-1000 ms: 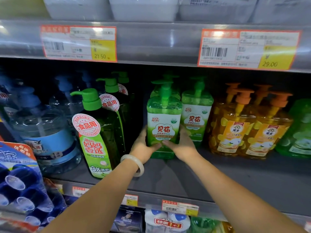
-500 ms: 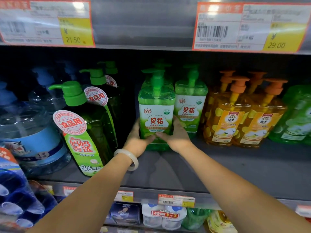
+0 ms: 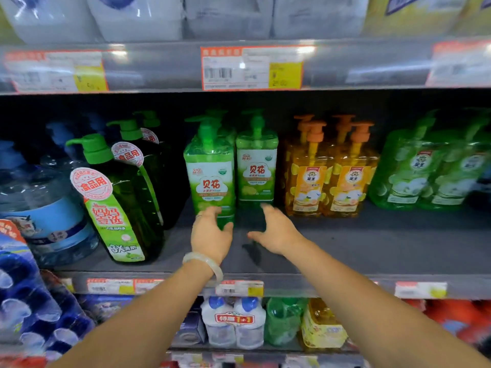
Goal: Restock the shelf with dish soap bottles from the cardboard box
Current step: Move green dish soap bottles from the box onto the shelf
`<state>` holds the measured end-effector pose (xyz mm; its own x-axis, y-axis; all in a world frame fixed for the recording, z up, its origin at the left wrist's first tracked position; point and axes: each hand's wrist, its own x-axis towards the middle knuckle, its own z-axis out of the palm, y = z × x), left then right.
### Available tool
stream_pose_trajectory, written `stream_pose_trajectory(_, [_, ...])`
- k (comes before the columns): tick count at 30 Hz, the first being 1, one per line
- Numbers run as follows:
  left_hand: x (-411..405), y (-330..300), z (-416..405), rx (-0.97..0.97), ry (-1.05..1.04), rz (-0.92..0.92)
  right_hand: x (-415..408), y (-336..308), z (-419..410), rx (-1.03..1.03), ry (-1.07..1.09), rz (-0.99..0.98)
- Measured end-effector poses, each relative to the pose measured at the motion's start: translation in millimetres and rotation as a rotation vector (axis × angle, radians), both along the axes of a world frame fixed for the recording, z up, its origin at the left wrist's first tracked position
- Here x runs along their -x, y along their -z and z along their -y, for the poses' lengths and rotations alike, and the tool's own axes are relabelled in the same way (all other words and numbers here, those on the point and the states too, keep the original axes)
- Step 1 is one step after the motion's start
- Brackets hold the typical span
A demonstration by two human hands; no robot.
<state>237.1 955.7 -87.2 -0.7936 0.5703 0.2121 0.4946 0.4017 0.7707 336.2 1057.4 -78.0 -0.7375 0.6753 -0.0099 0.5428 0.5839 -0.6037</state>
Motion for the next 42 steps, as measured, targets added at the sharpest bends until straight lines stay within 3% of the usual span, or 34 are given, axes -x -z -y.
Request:
stream_pose_trajectory(6, [-108.4,-24.4,-26.9,0.419,0.429,-0.317,-130.5,-9.4,-17.5,-0.065,0.08,0.072])
stream_pose_trajectory(11, [-249.6,-18.1,-58.7,0.576,0.685,-0.469,-283.7,-5.5,-22.2,-0.158,0.236,0.205])
stream_pose_trajectory(16, [-401.2,0.2,-78.2,0.535,0.919,-0.613,-446.5,12.6,-9.4,-0.209,0.424,0.316])
stream_pose_trajectory(21, [-547.1,6.5,-98.0,0.479,1.205,-0.653,-591.6,21.0,8.9,-0.116,0.675,0.39])
stream_pose_trajectory(31, [-774.3,43.3,-139.2,0.538,1.624,-0.789,-792.5,59.7,36.2,0.105,1.105,0.417])
stream_pose_trajectory(38, [-901.8,53.4,-226.8,0.567,1.741,-0.722,-910.5,58.0,-36.3,0.164,1.219,0.471])
stream_pose_trajectory(42, [-946.6,51.2,-301.2,0.557,1.689,-0.656,-960.8,48.9,-111.0,0.117,1.228,0.445])
